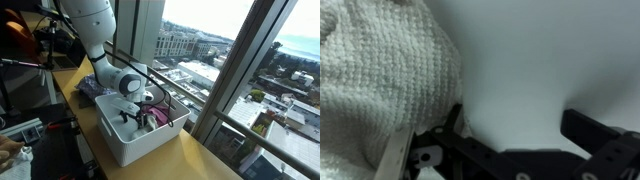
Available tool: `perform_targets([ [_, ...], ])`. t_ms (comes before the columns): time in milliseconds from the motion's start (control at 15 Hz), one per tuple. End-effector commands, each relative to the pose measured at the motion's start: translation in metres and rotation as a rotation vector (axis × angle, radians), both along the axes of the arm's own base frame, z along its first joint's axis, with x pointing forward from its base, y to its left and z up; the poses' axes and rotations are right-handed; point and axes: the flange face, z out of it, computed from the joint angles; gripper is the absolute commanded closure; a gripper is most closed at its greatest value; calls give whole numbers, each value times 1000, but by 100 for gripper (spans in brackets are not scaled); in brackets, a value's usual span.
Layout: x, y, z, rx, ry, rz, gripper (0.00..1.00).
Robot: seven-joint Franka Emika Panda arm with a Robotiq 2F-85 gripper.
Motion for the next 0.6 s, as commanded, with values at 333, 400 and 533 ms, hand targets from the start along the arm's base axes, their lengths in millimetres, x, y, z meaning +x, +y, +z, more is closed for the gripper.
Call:
perform_targets([
  [333, 14, 4, -8, -39, -6, 17, 54],
  [400, 15, 5, -5, -40, -9, 16, 62],
  [533, 16, 5, 1, -42, -18, 13, 76],
])
